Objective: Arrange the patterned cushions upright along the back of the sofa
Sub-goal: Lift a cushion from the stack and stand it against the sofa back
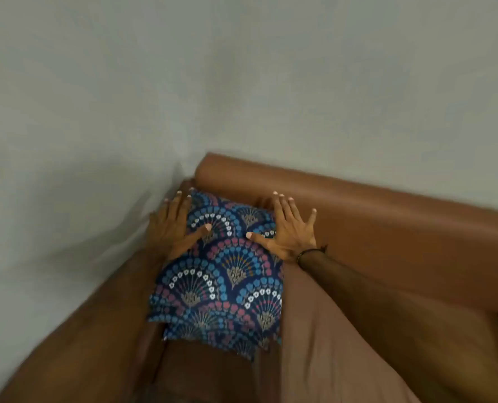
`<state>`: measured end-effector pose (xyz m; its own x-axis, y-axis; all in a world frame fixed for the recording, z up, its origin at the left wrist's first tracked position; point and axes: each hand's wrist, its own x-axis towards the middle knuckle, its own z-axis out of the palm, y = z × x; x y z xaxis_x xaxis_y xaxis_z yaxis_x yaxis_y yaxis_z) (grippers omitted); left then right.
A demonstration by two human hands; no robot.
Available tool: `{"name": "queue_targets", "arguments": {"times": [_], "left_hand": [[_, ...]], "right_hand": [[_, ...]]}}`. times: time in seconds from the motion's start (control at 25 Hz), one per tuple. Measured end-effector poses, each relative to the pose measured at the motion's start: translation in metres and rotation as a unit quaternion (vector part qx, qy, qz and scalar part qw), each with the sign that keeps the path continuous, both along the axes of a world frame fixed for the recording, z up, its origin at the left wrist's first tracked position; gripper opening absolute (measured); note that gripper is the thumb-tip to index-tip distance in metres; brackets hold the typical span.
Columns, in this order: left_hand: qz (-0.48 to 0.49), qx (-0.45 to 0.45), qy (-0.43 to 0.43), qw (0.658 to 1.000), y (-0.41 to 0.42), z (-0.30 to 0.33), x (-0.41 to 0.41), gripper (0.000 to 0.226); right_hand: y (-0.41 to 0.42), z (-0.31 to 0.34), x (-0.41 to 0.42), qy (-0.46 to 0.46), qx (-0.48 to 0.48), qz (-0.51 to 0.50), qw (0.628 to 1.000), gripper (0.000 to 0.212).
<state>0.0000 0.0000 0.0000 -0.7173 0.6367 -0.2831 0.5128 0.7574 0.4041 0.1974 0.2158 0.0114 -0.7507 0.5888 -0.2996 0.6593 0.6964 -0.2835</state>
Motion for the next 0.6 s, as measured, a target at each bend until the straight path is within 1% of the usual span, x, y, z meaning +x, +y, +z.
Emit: {"name": "queue_targets", "arguments": {"times": [0.04, 0.08, 0.12, 0.16, 0.2, 0.24, 0.32, 0.4, 0.44, 0.48, 0.6], "left_hand": [[0.037, -0.007, -0.063, 0.997, -0.004, -0.02, 0.003, 0.116], [0.075, 0.007, -0.134, 0.988, -0.008, -0.036, 0.005, 0.122], [0.129, 0.041, -0.193, 0.972, -0.014, -0.052, 0.011, 0.129], [0.178, 0.087, -0.233, 0.952, -0.019, -0.061, 0.015, 0.136], [0.225, 0.125, -0.245, 0.935, -0.021, -0.067, 0.016, 0.139], [0.267, 0.148, -0.254, 0.917, -0.02, -0.061, 0.018, 0.139], [0.305, 0.169, -0.289, 0.892, -0.016, -0.045, 0.014, 0.135], [0.287, 0.186, -0.334, 0.878, -0.013, -0.03, 0.021, 0.124], [0.27, 0.2, -0.339, 0.879, -0.01, -0.024, 0.03, 0.119], [0.254, 0.213, -0.339, 0.88, -0.004, -0.018, 0.042, 0.118], [0.206, 0.268, -0.331, 0.881, 0.04, -0.007, 0.086, 0.111]], "right_hand": [[-0.006, -0.021, 0.001, -0.015, -0.092, -0.079, 0.992, 0.131], [-0.01, -0.035, 0.0, -0.001, -0.183, -0.163, 0.97, 0.119], [-0.016, -0.051, 0.006, 0.012, -0.308, -0.262, 0.914, 0.092], [-0.019, -0.059, 0.011, 0.041, -0.427, -0.333, 0.84, 0.067], [-0.022, -0.069, 0.016, 0.058, -0.489, -0.362, 0.791, 0.057], [-0.023, -0.07, 0.021, 0.075, -0.518, -0.388, 0.759, 0.06], [-0.019, -0.068, 0.033, 0.13, -0.537, -0.391, 0.736, 0.074], [-0.006, -0.056, 0.052, 0.163, -0.553, -0.385, 0.721, 0.077], [0.003, -0.048, 0.064, 0.174, -0.56, -0.376, 0.718, 0.078], [0.015, -0.042, 0.079, 0.187, -0.56, -0.371, 0.717, 0.079], [0.054, -0.026, 0.124, 0.227, -0.522, -0.371, 0.733, 0.083]]}}
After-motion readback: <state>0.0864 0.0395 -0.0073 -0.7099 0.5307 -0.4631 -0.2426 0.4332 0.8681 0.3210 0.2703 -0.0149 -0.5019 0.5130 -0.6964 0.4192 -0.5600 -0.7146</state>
